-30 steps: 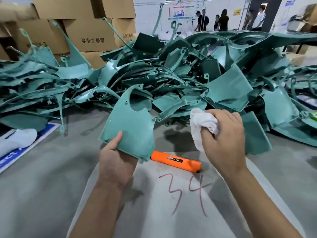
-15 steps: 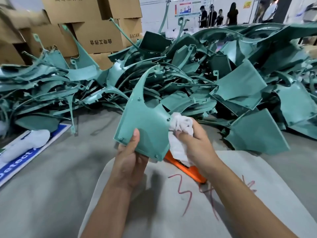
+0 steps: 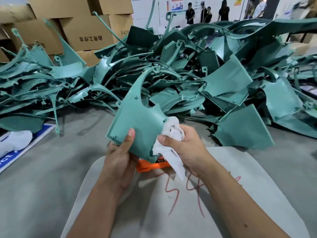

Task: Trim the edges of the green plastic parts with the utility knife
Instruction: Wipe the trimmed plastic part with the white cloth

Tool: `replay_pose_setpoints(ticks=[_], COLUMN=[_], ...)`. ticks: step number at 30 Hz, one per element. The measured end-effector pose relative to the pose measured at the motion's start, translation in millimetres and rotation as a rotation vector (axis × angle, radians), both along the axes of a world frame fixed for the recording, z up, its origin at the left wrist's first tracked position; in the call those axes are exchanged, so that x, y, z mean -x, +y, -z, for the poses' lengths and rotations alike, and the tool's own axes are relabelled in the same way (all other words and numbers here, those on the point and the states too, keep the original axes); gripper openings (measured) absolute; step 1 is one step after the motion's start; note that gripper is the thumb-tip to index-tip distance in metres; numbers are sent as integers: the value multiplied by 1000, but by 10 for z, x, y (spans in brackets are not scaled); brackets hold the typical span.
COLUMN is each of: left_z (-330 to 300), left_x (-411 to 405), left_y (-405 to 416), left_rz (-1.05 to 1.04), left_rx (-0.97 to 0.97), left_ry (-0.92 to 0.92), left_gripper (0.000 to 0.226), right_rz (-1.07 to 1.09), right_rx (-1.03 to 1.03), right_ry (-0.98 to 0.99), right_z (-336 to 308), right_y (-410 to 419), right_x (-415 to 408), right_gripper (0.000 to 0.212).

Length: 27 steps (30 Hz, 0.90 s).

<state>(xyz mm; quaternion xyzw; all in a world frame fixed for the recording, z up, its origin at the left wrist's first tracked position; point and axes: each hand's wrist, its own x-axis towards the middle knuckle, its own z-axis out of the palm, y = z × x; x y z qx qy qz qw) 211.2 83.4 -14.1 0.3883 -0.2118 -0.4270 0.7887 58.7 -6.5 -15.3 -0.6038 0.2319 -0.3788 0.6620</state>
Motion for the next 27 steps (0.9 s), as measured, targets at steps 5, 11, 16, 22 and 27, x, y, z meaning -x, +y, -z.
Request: replay_pose_setpoints(ticks=[5, 11, 16, 22, 27], left_z=[23, -10, -30, -94, -71], left_x=[79, -52, -97, -151, -190], left_y=[3, 61, 90, 156, 198], left_rz=[79, 232, 277, 313, 290], left_rx=[38, -3, -9, -81, -238], left_ry=[-66, -50, -44, -16, -159], left_gripper=[37, 45, 47, 45, 64], right_rz=[149, 154, 248, 273, 105], right_rx=[88, 154, 98, 127, 247], right_ry=[4, -9, -56, 4, 96], right_z=[-25, -88, -129, -151, -160], right_y=[-23, 31, 9, -47, -5], right_x=[24, 42, 42, 96, 134], right_gripper=[22, 36, 32, 43, 38])
